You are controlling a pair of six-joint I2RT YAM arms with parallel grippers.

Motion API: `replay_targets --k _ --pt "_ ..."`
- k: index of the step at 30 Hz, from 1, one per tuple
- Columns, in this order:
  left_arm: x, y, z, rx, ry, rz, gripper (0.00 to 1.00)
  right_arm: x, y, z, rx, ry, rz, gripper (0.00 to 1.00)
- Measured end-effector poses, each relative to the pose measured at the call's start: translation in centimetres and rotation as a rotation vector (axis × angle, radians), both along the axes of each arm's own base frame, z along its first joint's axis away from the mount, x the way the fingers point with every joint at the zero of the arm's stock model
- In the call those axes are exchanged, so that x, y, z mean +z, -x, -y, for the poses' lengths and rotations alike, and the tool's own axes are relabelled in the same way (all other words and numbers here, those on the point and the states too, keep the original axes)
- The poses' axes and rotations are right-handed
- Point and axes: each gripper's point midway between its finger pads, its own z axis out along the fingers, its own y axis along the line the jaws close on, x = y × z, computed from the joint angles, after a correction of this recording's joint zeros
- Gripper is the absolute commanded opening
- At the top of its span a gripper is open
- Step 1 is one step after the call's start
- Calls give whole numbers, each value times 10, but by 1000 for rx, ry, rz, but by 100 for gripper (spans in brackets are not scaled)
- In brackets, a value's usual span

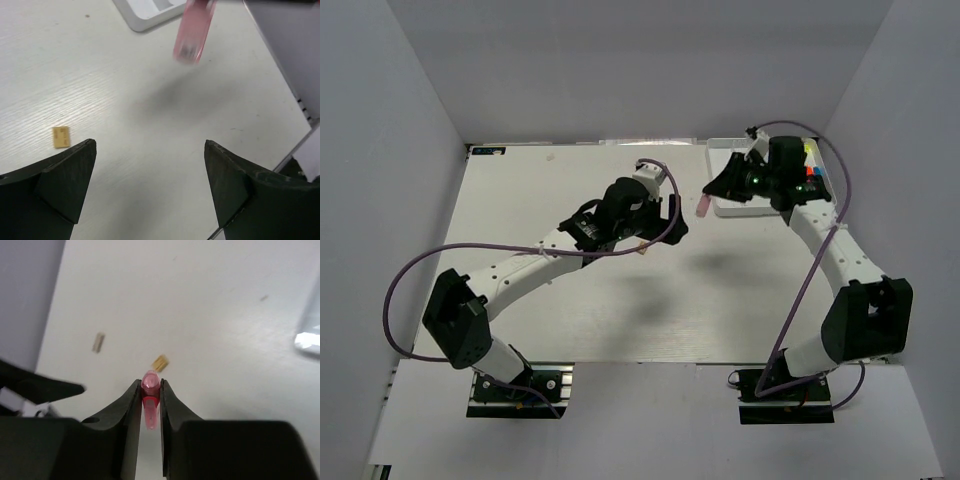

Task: Sort the stationery into containers
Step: Pass the stationery from the left arm to the right, then place the stationery into the container

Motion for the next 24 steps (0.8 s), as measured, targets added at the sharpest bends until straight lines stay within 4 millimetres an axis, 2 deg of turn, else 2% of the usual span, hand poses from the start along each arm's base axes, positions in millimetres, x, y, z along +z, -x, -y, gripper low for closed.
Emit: replay_targets --k 5,7,10,13,16,19,24 --pt "0 -10 -31 13 -127 14 98 20 -75 64 -104 249 232 0" --pt "-5 -13 -44 19 -175 3 98 23 -105 89 -130 351 301 0" --pt "-17 -16 -63 34 -235 -31 98 8 -145 118 -130 477 328 0" --pt "-26 -19 -77 51 -274 -56 98 -25 -175 139 -114 567 301 0" --pt "-29 -24 -88 62 -295 -61 98 -61 -198 155 -86 626 242 0" --pt "-34 -26 -97 62 -321 -66 98 -88 -214 165 -64 667 213 0" --pt "-53 -26 -108 62 -373 -102 92 -118 -209 176 -23 717 151 0"
